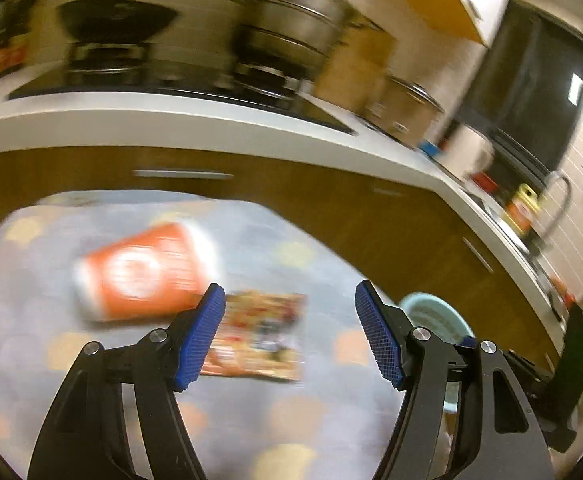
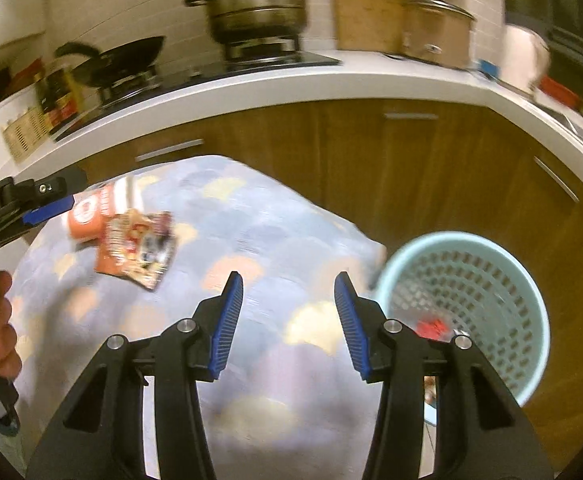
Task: Collect trash
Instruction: 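Reach the left tool to the orange paper cup and grasp it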
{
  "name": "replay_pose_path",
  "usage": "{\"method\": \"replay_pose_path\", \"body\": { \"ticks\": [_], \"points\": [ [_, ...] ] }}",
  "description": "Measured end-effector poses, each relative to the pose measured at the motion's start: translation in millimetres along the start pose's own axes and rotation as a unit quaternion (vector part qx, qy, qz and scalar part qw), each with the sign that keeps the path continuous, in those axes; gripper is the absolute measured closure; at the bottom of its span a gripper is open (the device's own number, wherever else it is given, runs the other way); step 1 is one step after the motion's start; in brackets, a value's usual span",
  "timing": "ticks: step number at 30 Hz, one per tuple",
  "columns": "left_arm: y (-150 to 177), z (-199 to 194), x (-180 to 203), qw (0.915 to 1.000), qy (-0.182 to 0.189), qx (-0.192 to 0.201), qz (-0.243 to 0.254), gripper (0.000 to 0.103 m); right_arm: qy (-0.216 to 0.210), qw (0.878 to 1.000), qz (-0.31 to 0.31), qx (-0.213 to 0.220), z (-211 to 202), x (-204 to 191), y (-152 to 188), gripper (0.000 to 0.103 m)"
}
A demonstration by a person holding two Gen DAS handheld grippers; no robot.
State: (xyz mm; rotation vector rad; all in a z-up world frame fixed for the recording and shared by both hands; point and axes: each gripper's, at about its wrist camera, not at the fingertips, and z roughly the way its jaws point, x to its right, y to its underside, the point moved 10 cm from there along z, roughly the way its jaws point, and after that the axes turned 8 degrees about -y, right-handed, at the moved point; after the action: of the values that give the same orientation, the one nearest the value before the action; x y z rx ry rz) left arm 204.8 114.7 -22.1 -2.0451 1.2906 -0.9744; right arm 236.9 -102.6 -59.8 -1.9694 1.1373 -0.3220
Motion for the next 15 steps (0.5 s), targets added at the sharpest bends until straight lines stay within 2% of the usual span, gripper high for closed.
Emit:
{"method": "replay_pose_path", "body": {
  "ticks": [3,5,8,11,15],
  "points": [
    [-9,-4,-45,0.9994,-0.023,0.006,-0.026,0.037,-0.030,0.999,-0.023,-0.002,16,-29,-8,0.058],
    [-14,-3,-70,0.9987,-0.039,0.007,-0.032,0.032,-0.050,0.998,-0.033,-0.005,28,-44,-11,0.057],
    [-22,8,-105,0.9976,-0.060,0.002,-0.036,0.032,-0.086,0.995,-0.040,-0.012,48,-67,-16,0.056],
    [-23,28,-124,0.9983,-0.043,-0.022,-0.034,0.032,-0.100,0.994,-0.045,-0.022,69,-80,-18,0.056],
    [-16,55,-129,0.9981,-0.001,-0.057,-0.021,0.032,-0.111,0.992,-0.049,-0.037,91,-90,-13,0.056]
  ]
}}
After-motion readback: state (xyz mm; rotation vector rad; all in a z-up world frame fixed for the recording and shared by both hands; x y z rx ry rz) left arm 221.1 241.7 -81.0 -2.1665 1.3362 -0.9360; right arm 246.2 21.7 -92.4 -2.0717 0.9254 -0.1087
